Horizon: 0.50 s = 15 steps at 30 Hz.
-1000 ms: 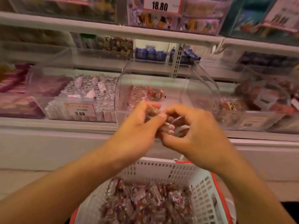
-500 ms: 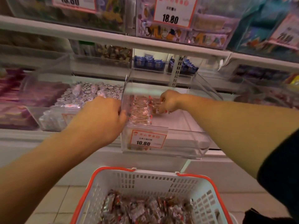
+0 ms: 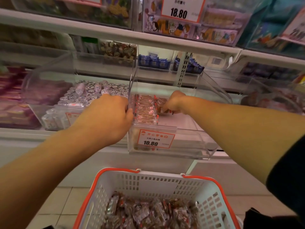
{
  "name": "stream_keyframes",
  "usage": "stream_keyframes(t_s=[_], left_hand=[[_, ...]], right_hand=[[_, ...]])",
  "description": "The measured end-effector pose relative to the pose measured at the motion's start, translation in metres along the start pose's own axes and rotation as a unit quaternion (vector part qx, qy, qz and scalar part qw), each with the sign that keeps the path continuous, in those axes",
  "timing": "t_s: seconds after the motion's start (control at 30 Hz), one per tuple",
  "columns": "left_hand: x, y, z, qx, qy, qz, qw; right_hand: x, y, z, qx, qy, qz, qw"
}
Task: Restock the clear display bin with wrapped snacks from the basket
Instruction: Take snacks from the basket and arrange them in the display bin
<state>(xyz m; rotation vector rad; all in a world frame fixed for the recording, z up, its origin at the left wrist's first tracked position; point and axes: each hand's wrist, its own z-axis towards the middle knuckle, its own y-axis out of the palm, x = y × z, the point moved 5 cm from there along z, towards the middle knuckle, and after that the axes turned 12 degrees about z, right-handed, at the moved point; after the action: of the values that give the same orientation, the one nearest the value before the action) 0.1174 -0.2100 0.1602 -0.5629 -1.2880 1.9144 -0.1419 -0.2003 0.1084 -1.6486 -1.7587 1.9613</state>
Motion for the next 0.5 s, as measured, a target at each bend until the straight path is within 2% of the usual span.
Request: stream_keyframes(t_s=[0.13, 0.33, 0.5], left_hand=[[0.000, 0.000, -0.001, 0.005, -0.001, 0.006, 1.000], [0.001, 0.001, 0.000, 0.006, -0.004, 0.004, 1.000], [0.002, 0.002, 0.000, 0.005, -0.009, -0.001, 1.000]], right_hand=[[0.001, 0.003, 0.000, -0.019, 0.017, 0.016, 1.000], [-0.007, 0.004, 0.000, 0.003, 0.021, -0.023, 1.000], [-0.007, 0.018, 0.005, -0.018, 0.019, 0.030, 0.999]])
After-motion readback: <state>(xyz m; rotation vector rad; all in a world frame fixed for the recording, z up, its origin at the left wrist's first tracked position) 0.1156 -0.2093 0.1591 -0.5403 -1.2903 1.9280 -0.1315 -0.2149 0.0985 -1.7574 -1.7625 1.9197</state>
